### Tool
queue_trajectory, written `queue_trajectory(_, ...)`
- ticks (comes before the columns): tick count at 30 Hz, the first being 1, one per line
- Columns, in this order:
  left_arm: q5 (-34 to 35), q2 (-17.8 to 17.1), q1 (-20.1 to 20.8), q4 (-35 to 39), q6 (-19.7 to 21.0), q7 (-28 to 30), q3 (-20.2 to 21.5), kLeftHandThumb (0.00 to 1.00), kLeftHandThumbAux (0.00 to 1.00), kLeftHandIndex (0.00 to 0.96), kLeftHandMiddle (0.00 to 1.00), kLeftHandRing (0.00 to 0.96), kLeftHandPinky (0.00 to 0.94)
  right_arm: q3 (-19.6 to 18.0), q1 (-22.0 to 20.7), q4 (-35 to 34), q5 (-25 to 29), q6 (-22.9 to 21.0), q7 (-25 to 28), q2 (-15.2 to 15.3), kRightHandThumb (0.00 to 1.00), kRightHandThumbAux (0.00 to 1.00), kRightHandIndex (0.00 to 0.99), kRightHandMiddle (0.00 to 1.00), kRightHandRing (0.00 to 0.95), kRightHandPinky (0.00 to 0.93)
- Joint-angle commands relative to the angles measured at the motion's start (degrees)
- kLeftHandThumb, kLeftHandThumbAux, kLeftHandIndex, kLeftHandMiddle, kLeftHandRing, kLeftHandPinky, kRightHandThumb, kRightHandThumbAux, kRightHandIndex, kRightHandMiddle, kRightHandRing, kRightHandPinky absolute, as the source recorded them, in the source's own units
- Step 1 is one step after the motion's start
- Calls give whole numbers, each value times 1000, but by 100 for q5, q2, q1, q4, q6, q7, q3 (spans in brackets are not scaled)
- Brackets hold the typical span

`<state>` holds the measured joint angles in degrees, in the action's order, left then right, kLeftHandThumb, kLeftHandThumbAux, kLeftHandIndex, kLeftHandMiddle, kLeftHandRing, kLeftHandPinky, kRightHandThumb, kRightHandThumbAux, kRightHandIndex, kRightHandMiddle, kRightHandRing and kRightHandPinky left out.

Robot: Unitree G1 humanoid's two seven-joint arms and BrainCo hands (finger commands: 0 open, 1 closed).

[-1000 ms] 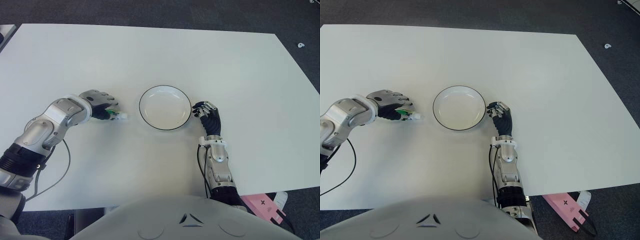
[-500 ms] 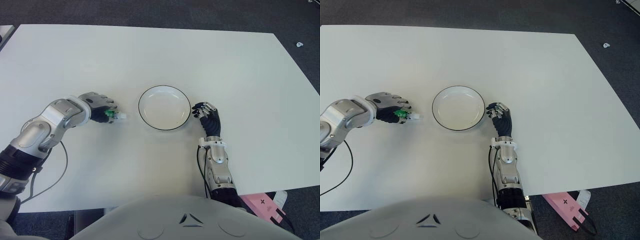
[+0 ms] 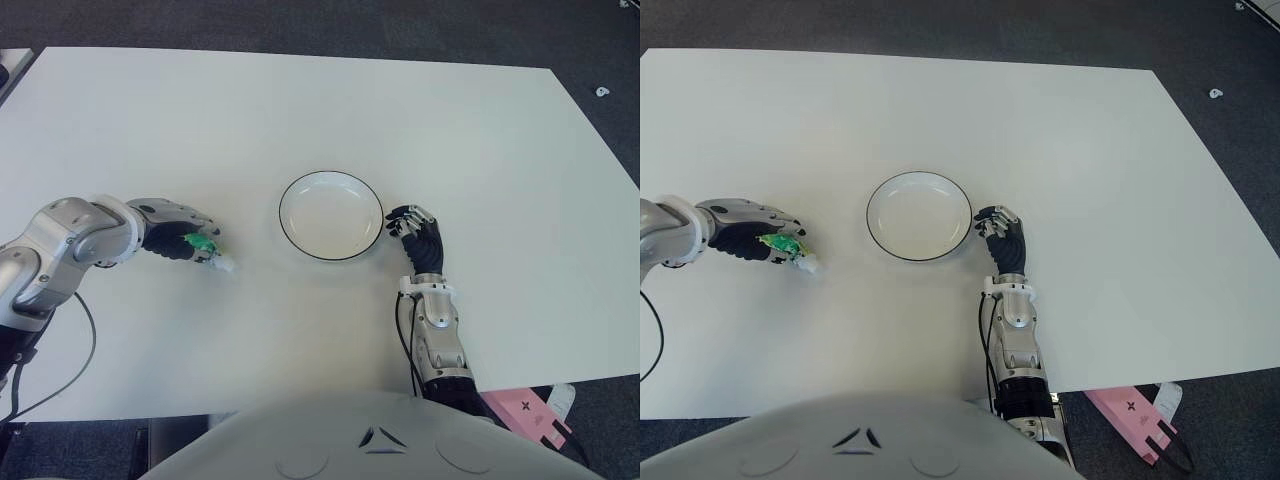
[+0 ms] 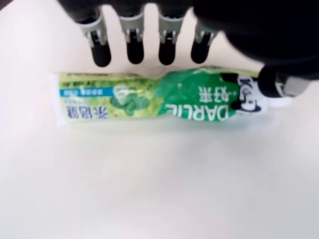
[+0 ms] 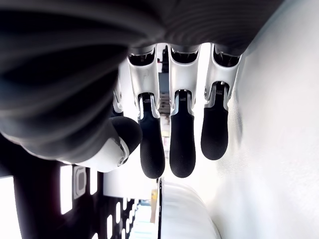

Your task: Put the toothpaste on the table into the plate.

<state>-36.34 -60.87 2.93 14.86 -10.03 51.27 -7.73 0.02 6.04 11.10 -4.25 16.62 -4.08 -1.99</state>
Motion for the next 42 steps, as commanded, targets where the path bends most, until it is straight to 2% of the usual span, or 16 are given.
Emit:
queue_trajectory(1,155,-154,-319,152,-229,-39,107,466,160,0,0,0,5,17,254,204,51,-271,54,3,707,730,430,504,513,517)
queue_trajectory(6,128,-205,-506,261,-466,-75,100,445,158,0,0,0,4,7,256,213,48,-264,54,3,707,730,430,504,516,523)
queue_trajectory(16,-236,-152,-761,364,-605,-55,-136,423,163,0,0,0,0,11,293,160,25,-250,22,-22,708,730,430,501,518,521)
queue_trajectory(24,-773,-35,-821,470,-337,23,-329,421,159,0,0,0,0,8,325,78,50,-340,42,-30,709,730,430,500,512,513)
queue_trajectory(34,-1675,335,-913,471,112,-223,-543,420,165,0,0,0,0,-18,320,119,37,-212,33,3,707,730,430,500,517,525)
queue_trajectory(42,-2023,455,-971,414,252,-381,-601,421,170,0,0,0,0,-5,361,5,3,-368,19,11,708,731,429,492,511,510)
